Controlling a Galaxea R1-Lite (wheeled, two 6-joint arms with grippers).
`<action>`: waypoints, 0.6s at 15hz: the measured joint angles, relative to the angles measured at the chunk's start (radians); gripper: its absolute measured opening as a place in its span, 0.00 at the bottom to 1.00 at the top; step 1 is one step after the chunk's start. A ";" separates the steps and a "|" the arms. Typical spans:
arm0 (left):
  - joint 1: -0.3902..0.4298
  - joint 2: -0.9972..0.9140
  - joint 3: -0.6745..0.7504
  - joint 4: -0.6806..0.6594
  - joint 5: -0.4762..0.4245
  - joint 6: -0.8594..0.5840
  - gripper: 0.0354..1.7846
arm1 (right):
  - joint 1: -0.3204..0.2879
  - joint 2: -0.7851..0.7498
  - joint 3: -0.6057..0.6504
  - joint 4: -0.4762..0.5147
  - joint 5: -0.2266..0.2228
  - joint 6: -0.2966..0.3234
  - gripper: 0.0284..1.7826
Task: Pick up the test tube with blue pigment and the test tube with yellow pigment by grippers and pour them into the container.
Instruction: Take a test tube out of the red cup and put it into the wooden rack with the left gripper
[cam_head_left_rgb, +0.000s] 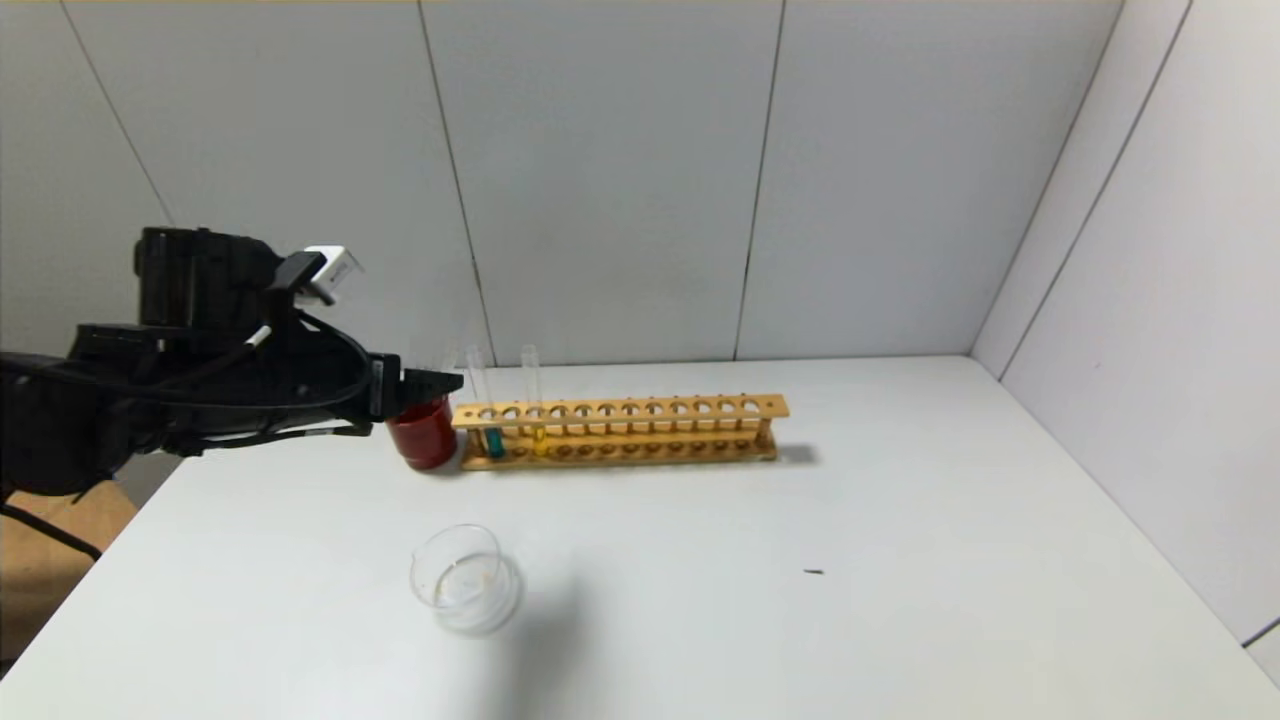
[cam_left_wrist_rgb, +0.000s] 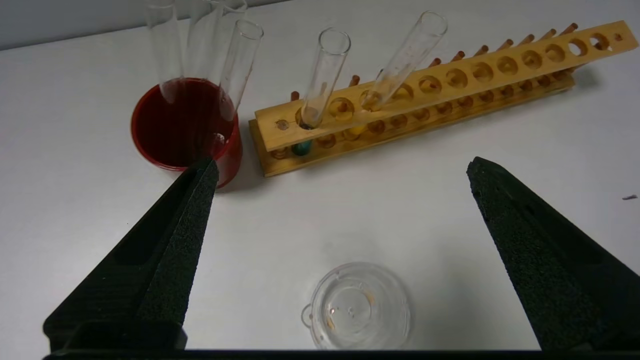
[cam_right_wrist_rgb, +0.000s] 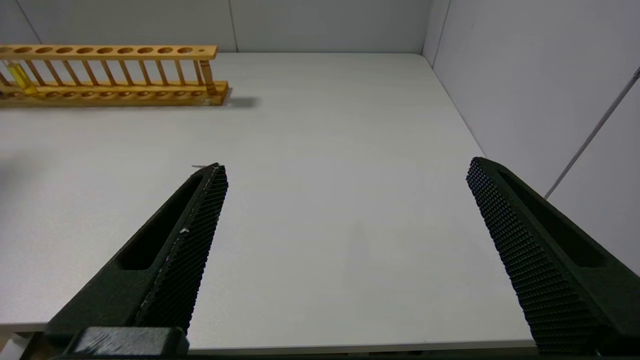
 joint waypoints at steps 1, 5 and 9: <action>-0.002 0.036 -0.015 -0.004 0.000 -0.007 0.98 | 0.000 0.000 0.000 0.000 0.000 0.000 0.98; -0.008 0.142 -0.066 -0.010 0.001 -0.028 0.98 | 0.000 0.000 0.000 0.000 0.000 0.000 0.98; -0.010 0.229 -0.133 -0.011 0.005 -0.052 0.98 | 0.000 0.000 0.000 0.000 0.000 0.000 0.98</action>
